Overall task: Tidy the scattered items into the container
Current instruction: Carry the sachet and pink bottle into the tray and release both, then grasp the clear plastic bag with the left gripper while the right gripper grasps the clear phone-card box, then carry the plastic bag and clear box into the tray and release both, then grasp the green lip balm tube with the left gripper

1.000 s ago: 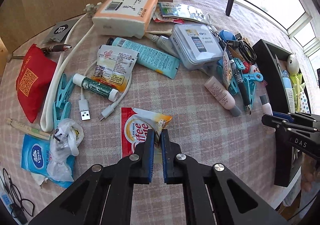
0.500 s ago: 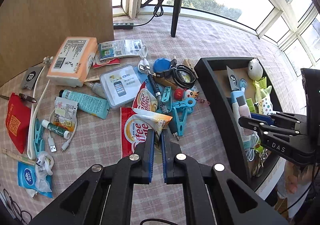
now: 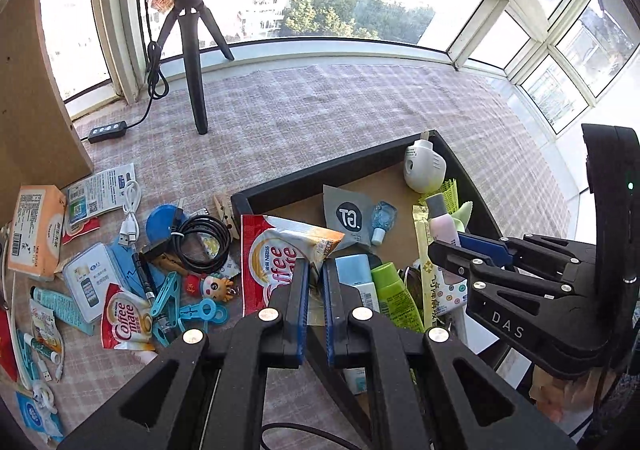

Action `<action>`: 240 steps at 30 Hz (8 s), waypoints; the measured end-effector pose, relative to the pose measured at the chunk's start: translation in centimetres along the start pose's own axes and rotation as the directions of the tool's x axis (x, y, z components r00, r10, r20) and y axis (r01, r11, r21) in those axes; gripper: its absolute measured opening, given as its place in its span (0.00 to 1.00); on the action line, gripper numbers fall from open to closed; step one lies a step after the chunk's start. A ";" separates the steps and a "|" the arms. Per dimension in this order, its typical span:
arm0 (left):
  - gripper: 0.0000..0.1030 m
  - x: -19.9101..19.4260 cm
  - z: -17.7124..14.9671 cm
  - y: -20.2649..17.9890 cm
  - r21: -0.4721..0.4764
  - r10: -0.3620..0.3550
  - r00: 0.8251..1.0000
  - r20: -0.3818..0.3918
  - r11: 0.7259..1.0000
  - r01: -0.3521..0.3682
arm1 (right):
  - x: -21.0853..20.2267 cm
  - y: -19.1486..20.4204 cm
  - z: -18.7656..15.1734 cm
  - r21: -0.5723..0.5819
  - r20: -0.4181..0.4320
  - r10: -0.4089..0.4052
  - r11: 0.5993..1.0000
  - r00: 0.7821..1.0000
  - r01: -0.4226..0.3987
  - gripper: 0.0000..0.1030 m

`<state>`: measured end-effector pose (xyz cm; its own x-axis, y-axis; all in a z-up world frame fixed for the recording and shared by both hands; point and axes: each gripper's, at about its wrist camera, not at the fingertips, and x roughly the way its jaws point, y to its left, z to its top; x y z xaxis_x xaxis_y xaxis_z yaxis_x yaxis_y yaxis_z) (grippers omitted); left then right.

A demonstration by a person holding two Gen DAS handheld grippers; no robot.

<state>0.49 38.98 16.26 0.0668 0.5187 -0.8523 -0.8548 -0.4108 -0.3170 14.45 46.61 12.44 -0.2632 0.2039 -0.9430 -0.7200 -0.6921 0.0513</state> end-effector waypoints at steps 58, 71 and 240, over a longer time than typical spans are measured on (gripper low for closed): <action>0.44 -10.5 -21.8 31.9 -0.328 0.311 0.939 -0.145 0.880 -0.342 | 5.7 26.2 2.6 -0.305 -0.139 0.217 0.919 0.966 -0.250 0.65; 0.44 -9.5 -21.6 32.7 -0.315 0.287 0.944 -0.164 0.891 -0.326 | 11.9 31.0 4.8 -0.320 -0.243 0.104 0.930 0.965 -0.181 0.65; 0.33 -2.9 -16.7 32.6 -0.680 0.319 0.929 -0.189 0.640 -0.358 | 12.6 30.8 0.2 -0.247 -0.267 0.063 0.960 0.962 -0.131 0.36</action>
<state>-18.99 11.55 1.45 -0.1130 0.2090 -0.9714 -0.2209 -0.9584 -0.1805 -11.16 27.98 2.21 -0.1266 -0.0325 -0.9914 -0.4982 -0.8622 0.0919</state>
